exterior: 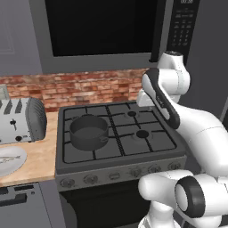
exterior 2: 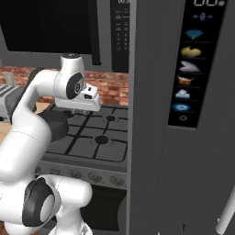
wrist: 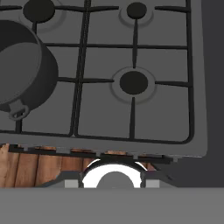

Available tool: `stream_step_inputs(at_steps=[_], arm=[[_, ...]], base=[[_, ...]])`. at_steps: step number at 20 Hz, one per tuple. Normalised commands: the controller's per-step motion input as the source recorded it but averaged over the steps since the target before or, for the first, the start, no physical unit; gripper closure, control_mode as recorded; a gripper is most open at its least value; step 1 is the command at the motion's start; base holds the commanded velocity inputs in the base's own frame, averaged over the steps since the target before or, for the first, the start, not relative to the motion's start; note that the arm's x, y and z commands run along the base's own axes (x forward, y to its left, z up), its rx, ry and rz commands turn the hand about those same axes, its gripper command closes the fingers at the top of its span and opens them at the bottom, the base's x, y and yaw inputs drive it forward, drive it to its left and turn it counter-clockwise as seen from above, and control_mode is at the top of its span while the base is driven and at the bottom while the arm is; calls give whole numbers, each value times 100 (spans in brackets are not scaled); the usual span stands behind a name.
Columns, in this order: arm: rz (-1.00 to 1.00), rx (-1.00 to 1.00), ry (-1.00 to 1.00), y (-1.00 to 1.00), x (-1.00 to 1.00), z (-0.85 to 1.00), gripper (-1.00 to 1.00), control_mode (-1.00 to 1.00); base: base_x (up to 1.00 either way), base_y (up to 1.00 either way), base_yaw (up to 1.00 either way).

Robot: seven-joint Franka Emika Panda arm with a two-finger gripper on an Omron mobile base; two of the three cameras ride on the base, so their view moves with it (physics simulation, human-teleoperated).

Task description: Retrieve the frozen meat and place it in the pot on a burner. Then turn the burner on.

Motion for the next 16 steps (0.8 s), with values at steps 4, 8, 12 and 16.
stream_step_inputs(at_steps=[4, 8, 12, 16], arm=[[0, 0, 0, 4, 0, 0, -100, -100], [0, 0, 0, 6, 0, 0, -100, -100], [0, 0, 0, 10, -2, 0, -100, -100], [0, 0, 0, 38, -10, 0, -100, -100]], base=[[0, 0, 0], [0, 0, 0], [0, 0, 0], [0, 0, 0]])
